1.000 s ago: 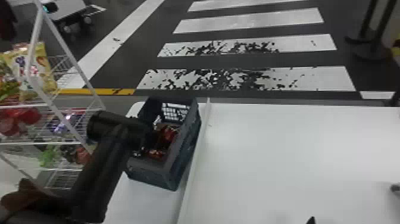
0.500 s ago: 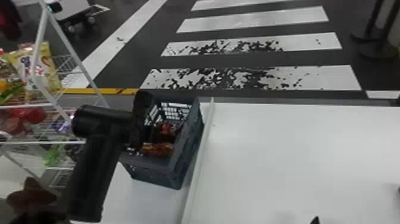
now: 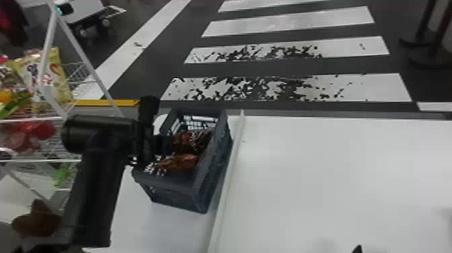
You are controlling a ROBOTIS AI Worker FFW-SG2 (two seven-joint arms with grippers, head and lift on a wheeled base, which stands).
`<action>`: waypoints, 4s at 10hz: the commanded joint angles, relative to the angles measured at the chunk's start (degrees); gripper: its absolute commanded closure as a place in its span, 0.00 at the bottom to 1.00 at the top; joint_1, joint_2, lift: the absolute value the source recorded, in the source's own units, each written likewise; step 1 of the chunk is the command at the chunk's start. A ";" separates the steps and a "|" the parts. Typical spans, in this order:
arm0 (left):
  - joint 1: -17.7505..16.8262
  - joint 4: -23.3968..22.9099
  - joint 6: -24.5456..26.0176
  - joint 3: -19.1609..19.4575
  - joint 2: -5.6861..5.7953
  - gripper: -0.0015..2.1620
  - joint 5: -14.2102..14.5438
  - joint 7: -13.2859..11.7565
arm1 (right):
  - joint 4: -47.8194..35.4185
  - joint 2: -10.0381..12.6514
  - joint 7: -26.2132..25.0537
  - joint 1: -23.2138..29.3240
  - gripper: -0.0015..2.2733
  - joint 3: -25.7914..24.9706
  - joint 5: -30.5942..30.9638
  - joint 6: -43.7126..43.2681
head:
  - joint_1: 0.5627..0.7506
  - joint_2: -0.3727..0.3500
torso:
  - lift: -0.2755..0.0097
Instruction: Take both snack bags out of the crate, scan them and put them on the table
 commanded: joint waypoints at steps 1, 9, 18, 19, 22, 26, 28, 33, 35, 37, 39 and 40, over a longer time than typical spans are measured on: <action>0.03 -1.48 1.92 2.48 0.07 0.99 1.27 -1.24 | 0.17 0.08 0.00 -0.27 0.03 0.00 0.03 0.77 | 0.70 0.92 | 0.64; 6.54 -13.70 9.66 15.05 0.60 0.99 11.99 -3.96 | 0.43 0.26 -0.09 -0.54 0.03 0.35 -0.06 1.48 | 0.70 0.96 | 0.64; 11.99 -44.20 20.10 10.39 -9.33 0.99 14.45 2.90 | -0.36 0.78 -0.18 -0.18 0.03 0.27 0.03 1.30 | 0.70 0.81 | 0.64; 12.07 -45.61 20.10 8.19 -10.83 0.99 14.19 3.69 | -0.80 0.87 -0.36 -0.01 0.03 0.18 0.03 0.77 | 0.70 0.79 | 0.64; 12.60 -46.31 20.10 0.19 -15.40 0.99 10.85 5.09 | -2.99 1.22 -2.73 1.49 0.03 -0.79 0.73 -5.91 | 0.70 0.62 | 0.64; 14.53 -44.99 20.10 -11.94 -19.00 0.99 2.15 10.01 | -3.26 1.22 -6.77 3.16 0.03 -1.05 0.82 -20.67 | 0.70 0.43 | 0.64; 15.68 -41.12 20.10 -17.91 -19.70 0.99 -1.19 13.97 | -3.26 1.22 -7.21 3.33 0.03 -0.96 0.56 -21.73 | 0.70 0.38 | 0.64; 18.84 -29.08 12.65 -31.18 -21.08 0.99 4.35 37.96 | -2.91 1.14 -7.12 3.42 0.03 -0.96 0.12 -21.90 | 0.70 0.30 | 0.64; 19.81 -25.74 0.52 -36.46 -21.08 0.99 7.07 46.23 | -2.91 1.14 -7.12 3.51 0.03 -0.96 0.12 -22.08 | 0.70 0.25 | 0.64; 19.72 -22.67 -6.87 -38.57 -21.08 0.99 8.92 50.80 | -2.91 0.96 -7.12 3.77 0.03 -1.05 0.12 -22.25 | 0.70 0.17 | 0.64; 19.72 -21.17 -8.45 -39.80 -21.08 0.99 11.47 54.05 | -2.91 0.96 -7.12 3.86 0.03 -1.23 0.12 -22.43 | 0.70 0.14 | 0.64; 20.07 -20.29 -9.50 -40.15 -21.08 0.99 12.17 54.84 | -2.73 1.05 -7.03 3.77 0.03 -1.23 0.03 -22.43 | 0.70 0.12 | 0.64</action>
